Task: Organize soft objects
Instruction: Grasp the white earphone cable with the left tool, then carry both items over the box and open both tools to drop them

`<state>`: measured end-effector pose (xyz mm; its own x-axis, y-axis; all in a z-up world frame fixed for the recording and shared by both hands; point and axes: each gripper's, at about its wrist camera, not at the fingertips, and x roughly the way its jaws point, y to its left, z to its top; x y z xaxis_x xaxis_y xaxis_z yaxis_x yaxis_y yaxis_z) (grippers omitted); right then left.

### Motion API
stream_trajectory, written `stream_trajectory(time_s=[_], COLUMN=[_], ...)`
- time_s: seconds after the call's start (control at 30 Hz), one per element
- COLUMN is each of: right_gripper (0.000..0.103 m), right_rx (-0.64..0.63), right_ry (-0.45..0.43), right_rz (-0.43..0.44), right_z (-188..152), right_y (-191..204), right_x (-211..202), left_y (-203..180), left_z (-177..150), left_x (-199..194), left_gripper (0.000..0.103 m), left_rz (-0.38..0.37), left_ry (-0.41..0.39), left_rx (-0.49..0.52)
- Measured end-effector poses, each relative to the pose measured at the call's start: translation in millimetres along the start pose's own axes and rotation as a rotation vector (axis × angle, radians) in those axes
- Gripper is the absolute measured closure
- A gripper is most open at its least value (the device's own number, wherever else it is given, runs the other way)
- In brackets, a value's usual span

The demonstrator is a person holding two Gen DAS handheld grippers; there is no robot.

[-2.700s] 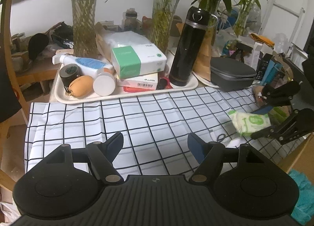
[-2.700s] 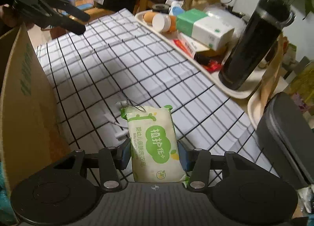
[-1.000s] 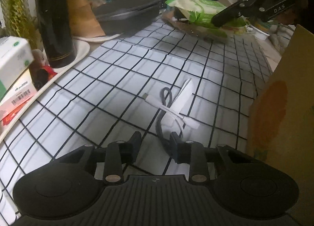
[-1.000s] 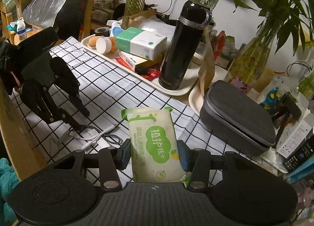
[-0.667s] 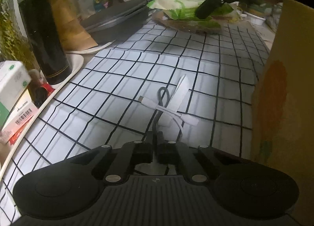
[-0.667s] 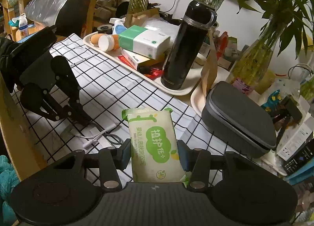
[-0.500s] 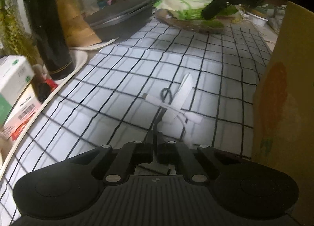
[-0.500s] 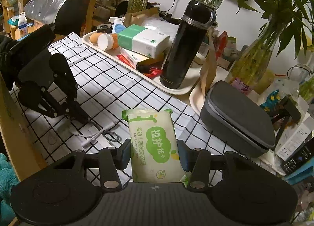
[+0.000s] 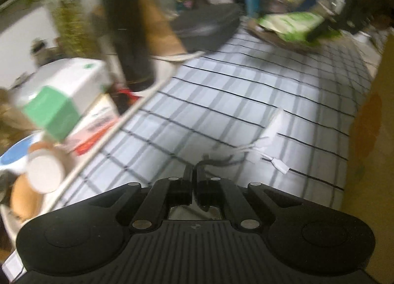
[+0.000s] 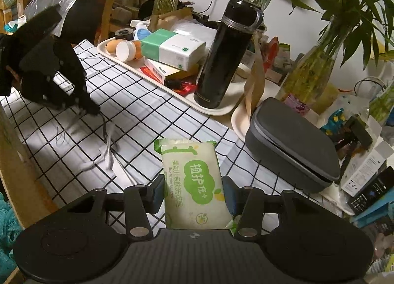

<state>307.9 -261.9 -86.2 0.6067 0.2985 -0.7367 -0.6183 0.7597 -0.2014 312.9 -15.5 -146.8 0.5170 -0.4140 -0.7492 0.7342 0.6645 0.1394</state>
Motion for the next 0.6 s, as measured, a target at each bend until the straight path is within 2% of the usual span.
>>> stream_trajectory(time_s=[0.17, 0.3, 0.5, 0.6], right_gripper=[0.052, 0.052, 0.052, 0.052], right_rx=[0.005, 0.009, 0.023, 0.031], right_ry=[-0.009, -0.021, -0.05, -0.069], right_rz=[-0.003, 0.004, 0.024, 0.045], right_z=[2.1, 4.7, 9.7, 12.1], right_y=[0.3, 2.3, 7.4, 10.9], right_x=[-2.7, -6.9, -19.2, -27.1], left_y=[17.0, 24.1, 12.8, 9.5], left_z=[-0.5, -0.4, 3.6, 6.6], left_x=[-22.9, -45.7, -72.8, -85.0], left_gripper=[0.1, 0.1, 0.1, 0.1], left_rz=[0.077, 0.083, 0.115, 0.1], left_ry=[-0.039, -0.092, -0.133, -0.162], left_rx=[-0.084, -0.151, -0.168, -0.222])
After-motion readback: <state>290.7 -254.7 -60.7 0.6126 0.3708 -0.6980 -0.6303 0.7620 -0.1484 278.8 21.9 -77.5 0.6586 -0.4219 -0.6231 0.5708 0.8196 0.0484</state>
